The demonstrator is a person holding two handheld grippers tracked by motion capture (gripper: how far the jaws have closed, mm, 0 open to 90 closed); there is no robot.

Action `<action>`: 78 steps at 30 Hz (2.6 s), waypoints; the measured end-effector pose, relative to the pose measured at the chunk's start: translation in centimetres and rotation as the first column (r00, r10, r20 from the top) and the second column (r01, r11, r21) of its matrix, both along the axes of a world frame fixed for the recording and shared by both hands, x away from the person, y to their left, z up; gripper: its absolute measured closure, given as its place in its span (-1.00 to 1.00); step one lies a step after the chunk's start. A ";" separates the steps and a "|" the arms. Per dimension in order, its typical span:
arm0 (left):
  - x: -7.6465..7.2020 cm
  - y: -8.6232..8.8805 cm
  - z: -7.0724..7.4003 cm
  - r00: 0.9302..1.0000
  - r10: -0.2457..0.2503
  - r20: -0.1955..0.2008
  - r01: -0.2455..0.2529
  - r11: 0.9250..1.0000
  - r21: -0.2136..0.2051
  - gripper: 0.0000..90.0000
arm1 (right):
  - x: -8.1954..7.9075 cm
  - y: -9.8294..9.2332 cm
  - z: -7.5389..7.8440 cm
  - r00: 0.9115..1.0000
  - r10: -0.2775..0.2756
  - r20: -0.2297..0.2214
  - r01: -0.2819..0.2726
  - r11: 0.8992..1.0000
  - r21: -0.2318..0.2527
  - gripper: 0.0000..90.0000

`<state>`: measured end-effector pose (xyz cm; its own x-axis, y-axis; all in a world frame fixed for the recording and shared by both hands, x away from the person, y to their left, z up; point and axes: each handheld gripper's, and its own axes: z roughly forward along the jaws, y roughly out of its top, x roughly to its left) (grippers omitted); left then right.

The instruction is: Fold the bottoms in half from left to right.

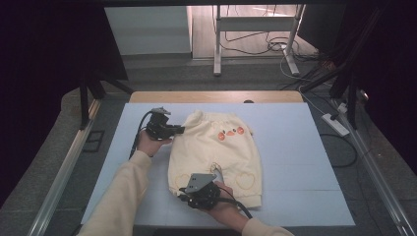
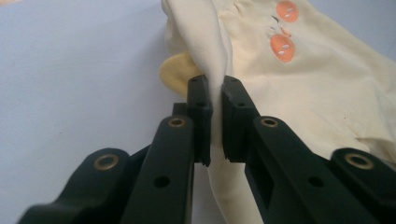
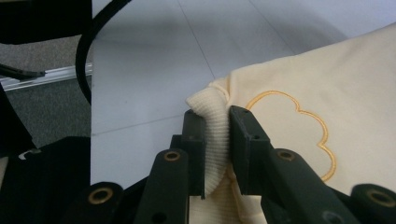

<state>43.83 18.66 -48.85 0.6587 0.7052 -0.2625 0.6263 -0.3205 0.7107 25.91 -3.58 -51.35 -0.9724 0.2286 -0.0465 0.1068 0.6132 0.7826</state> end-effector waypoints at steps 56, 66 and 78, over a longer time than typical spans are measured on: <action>-1.9 4.9 6.1 0.997 0.039 0.062 -0.033 0.995 -0.094 0.84 | -0.4 3.4 5.1 0.995 0.087 0.052 -0.095 0.981 0.170 0.70; -1.9 4.3 5.8 0.998 0.029 0.048 -0.026 0.997 -0.069 0.84 | -0.1 3.1 6.0 0.996 0.074 0.058 -0.083 0.979 0.187 0.71; -1.7 2.9 5.3 0.999 0.013 0.045 -0.010 0.998 -0.065 0.84 | 0.3 0.1 5.1 0.999 0.028 0.018 -0.031 0.980 0.198 0.72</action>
